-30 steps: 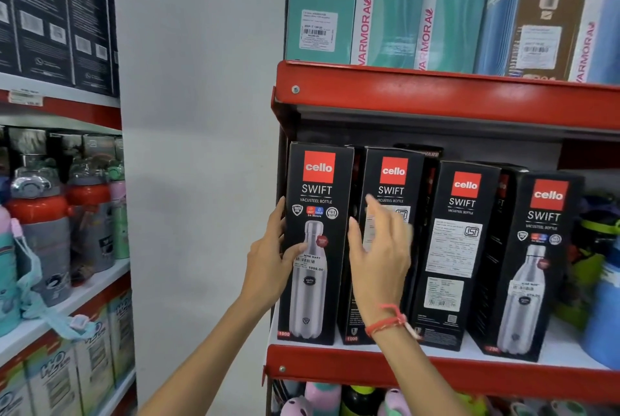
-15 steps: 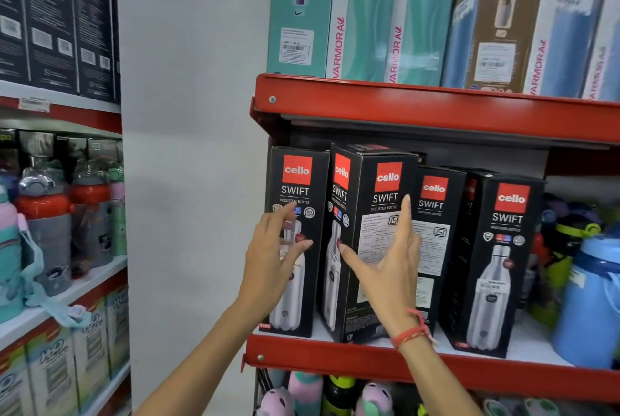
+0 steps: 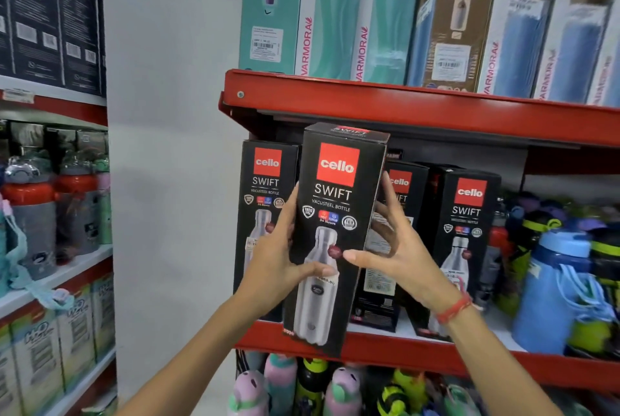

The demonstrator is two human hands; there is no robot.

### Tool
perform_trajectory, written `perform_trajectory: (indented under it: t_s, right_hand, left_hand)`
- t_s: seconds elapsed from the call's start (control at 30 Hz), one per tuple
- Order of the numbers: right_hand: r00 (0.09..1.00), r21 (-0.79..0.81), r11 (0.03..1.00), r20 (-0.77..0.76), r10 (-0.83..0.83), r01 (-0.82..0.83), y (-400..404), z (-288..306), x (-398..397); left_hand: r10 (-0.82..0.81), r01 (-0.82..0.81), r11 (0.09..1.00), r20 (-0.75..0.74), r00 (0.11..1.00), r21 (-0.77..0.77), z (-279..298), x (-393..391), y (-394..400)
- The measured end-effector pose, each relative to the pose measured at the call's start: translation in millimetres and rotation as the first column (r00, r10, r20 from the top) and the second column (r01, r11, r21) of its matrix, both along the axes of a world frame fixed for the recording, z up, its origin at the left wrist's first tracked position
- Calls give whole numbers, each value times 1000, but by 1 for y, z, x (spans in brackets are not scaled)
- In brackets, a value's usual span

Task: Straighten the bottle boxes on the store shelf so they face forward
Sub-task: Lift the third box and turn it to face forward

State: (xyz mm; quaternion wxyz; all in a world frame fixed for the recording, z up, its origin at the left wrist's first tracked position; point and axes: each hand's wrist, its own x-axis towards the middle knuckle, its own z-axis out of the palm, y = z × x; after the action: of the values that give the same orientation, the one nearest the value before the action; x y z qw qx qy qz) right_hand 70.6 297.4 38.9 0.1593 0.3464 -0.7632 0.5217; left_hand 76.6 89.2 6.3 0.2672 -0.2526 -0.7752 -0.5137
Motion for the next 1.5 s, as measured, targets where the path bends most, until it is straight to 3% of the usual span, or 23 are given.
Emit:
perform_trajectory:
  t_s: [0.2, 0.37, 0.7, 0.77, 0.83, 0.9, 0.97, 1.07, 1.23, 1.33, 1.5]
  right_hand:
    - [996, 48, 996, 56, 72, -74, -5, 18, -29]
    - [999, 53, 998, 43, 31, -33, -14, 5, -53]
    - [949, 87, 945, -43, -311, 314, -28, -9, -74]
    - [845, -55, 860, -166, -509, 508, -30, -10, -69]
    - [622, -214, 690, -309, -719, 691, -31, -13, -65]
    - [410, -212, 483, -312, -857, 850, -32, -17, -68]
    - [341, -99, 365, -199, -919, 926, -33, -22, -73]
    - [442, 11, 442, -55, -895, 897, -32, -26, -76]
    - [603, -169, 600, -43, -797, 782, -10, -30, -64]
    - [727, -221, 725, -87, -681, 653, 9, -28, -45]
    - [815, -236, 824, -163, -556, 515, 38, -15, -13]
  left_hand:
    - [212, -211, 977, -144, 967, 17, 1, -17, 23]
    - [296, -296, 955, -67, 953, 11, -13, -40, 34]
    - [323, -323, 946, 28, 946, -2, -21, -70, 36]
    - [352, -351, 936, 35, 935, -24, -24, -74, 37]
    - [372, -370, 928, 56, 927, -37, -24, -74, 40]
    - [387, -384, 922, 74, 919, -42, -22, -70, 43]
    - [422, -420, 905, 19, 906, -67, -20, -66, 48]
    - [503, -530, 841, -204, 840, -107, -19, -61, 55]
    - [454, -552, 826, -444, 772, -115, -13, -52, 62]
    - [350, -464, 868, -448, 823, -174, -10, -45, 67]
    - [193, -236, 958, -247, 950, -160, 0, -31, 79]
